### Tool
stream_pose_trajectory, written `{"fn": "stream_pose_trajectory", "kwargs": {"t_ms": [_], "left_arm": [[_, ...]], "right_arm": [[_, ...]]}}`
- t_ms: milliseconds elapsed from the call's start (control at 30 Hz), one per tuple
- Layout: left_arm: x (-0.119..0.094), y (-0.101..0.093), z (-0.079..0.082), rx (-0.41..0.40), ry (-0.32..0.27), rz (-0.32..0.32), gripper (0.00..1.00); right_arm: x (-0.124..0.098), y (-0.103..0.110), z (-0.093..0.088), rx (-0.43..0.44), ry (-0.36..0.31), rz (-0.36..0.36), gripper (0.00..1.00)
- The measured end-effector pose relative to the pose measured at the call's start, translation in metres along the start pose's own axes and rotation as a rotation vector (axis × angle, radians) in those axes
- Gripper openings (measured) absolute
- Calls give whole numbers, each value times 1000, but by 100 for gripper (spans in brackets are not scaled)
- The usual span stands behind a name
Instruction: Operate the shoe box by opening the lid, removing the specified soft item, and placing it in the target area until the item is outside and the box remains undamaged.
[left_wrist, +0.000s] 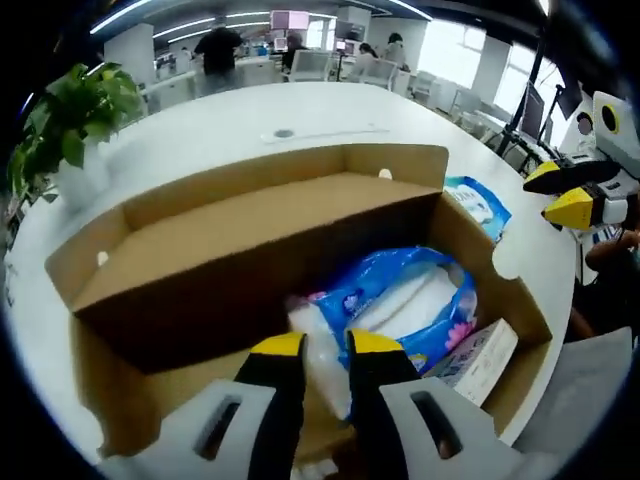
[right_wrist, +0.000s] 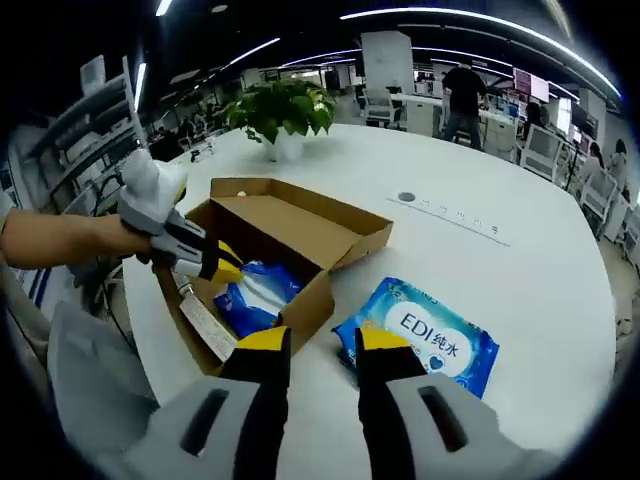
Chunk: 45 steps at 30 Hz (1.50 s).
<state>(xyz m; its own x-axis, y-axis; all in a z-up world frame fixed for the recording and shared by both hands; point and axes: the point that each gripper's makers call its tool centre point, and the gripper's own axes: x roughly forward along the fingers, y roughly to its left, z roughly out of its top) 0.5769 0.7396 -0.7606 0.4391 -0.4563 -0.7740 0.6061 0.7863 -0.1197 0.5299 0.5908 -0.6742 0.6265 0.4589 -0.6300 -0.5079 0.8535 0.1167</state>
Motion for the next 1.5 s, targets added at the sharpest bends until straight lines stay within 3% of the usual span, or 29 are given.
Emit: {"fn": "stream_pose_trajectory", "kwargs": {"t_ms": [233,300,700,1200,1500], "left_arm": [[-1,9,-2,-8,2,9,7],[-3,9,-2,-22,4,-3,0],[-10,17,-3,-61,-16,6,0],[-19,19,1,-105,-52,8,0],[-25,13,8,-115,-78,-1,0]], "right_arm": [[24,17,12,-74,11,55,23],[31,20,13,-88,17,65,22],[76,46,6,-198,87,135,20],[111,54,-11,-287,197,123,8],[116,47,-11,-287,211,99,1]]}}
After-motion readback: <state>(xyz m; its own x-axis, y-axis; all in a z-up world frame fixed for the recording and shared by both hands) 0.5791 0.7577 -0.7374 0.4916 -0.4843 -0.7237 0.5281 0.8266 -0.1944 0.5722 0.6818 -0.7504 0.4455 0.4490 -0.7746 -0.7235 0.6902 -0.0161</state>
